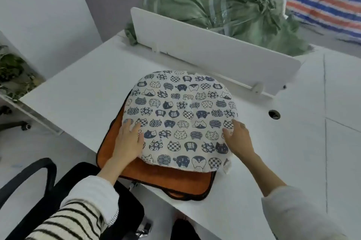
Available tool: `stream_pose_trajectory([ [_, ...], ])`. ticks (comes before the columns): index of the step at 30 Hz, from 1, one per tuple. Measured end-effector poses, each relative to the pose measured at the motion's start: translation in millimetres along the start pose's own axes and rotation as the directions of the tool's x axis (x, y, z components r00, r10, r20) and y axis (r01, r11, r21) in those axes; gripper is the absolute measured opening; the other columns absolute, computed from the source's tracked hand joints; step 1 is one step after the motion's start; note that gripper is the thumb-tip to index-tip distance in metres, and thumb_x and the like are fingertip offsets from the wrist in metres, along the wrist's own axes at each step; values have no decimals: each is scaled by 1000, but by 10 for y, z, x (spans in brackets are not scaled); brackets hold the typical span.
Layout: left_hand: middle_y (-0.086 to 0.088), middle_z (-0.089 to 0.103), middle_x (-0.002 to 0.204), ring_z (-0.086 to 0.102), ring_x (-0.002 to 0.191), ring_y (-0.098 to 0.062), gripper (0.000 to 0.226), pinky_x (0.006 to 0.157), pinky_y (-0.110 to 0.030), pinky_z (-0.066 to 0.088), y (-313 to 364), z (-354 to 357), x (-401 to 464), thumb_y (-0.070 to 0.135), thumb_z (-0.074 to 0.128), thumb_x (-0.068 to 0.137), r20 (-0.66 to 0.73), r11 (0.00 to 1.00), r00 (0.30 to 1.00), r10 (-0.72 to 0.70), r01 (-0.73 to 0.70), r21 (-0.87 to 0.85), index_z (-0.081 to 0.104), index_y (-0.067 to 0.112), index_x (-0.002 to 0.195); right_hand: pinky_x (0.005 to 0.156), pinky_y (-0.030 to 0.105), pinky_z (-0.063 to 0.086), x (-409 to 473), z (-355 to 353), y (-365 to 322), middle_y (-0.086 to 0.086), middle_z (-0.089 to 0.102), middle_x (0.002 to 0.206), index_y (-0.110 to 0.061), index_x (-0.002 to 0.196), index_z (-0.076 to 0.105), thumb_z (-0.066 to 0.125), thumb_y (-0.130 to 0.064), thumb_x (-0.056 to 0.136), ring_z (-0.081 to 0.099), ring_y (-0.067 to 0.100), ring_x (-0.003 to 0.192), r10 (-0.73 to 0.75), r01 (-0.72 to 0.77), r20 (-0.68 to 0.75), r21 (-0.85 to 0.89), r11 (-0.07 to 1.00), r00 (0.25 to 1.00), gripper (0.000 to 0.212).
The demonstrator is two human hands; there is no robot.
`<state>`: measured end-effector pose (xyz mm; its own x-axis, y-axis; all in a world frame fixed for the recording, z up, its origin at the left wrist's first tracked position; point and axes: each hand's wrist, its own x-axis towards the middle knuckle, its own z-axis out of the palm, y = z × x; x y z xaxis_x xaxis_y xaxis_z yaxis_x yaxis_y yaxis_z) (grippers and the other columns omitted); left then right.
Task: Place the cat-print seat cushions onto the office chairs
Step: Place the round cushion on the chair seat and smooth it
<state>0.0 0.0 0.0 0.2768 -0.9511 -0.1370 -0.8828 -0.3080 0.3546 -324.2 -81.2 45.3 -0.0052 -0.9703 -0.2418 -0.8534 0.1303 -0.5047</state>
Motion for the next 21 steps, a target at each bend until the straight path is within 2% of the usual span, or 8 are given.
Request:
stream_pose_trajectory([
  [3, -18, 14, 154, 11, 142, -35, 55, 117, -48, 16, 18, 80, 235, 33, 37, 97, 23, 990, 989, -143, 143, 5, 26, 12, 147, 107, 45, 35, 450, 40, 90, 23, 40, 141, -2, 132, 42, 53, -33, 91, 37, 38, 131, 47, -47, 1, 20, 999, 999, 52],
  [6, -19, 14, 153, 11, 142, -35, 61, 117, -47, 13, 70, 88, 351, 34, 43, 95, 23, 934, 960, -279, 277, -228, 20, 14, 148, 107, 49, 36, 732, 106, 140, 22, 36, 142, 1, 135, 33, 57, -43, 87, 36, 39, 131, 154, -158, 82, 46, 986, 985, 70],
  [9, -17, 31, 148, 29, 137, -32, 79, 112, -50, 28, 47, 44, 472, 51, 53, 84, 54, 743, 868, -493, 453, -492, 21, 14, 146, 99, 52, 43, 911, 148, 156, 21, 52, 126, 0, 126, 41, 60, -46, 83, 48, 40, 119, 258, -271, 90, 204, 941, 962, 65],
  [11, -14, 44, 140, 43, 127, -31, 90, 104, -51, 39, 30, 0, 529, 63, 55, 72, 70, 669, 825, -562, 502, -549, 26, 15, 143, 95, 51, 45, 987, 121, 88, 22, 56, 121, 1, 119, 47, 58, -45, 85, 51, 40, 113, 341, -331, 8, 260, 907, 940, 58],
  [13, -13, 48, 131, 49, 119, -30, 81, 99, -49, 44, 82, -92, 559, 57, 61, 75, 35, 674, 824, -566, 487, -556, 36, 13, 137, 96, 50, 41, 1034, 91, -44, 23, 52, 124, 1, 122, 48, 57, -40, 86, 45, 40, 119, 364, -340, -62, 239, 910, 929, 55],
  [17, -12, 54, 121, 52, 112, -27, 47, 96, -40, 45, 274, -231, 542, 29, 63, 86, -77, 756, 868, -490, 380, -533, 48, 10, 126, 98, 51, 36, 998, 48, -250, 22, 49, 127, 0, 124, 48, 52, -33, 89, 40, 38, 122, 326, -301, -137, 176, 937, 935, 49],
  [19, -12, 54, 121, 53, 110, -26, 42, 93, -36, 44, 357, -280, 514, 23, 60, 88, -130, 784, 884, -449, 320, -532, 47, 10, 126, 95, 48, 40, 942, 27, -313, 21, 51, 124, 0, 122, 50, 51, -28, 91, 46, 38, 117, 276, -236, -173, 217, 947, 946, 42],
  [21, -11, 53, 125, 52, 113, -25, 45, 97, -37, 43, 413, -327, 470, 19, 59, 89, -167, 782, 888, -428, 271, -561, 44, 8, 130, 89, 40, 42, 850, -25, -417, 18, 52, 123, -3, 122, 52, 52, -24, 90, 53, 34, 109, 242, -176, -205, 293, 940, 948, 38],
])
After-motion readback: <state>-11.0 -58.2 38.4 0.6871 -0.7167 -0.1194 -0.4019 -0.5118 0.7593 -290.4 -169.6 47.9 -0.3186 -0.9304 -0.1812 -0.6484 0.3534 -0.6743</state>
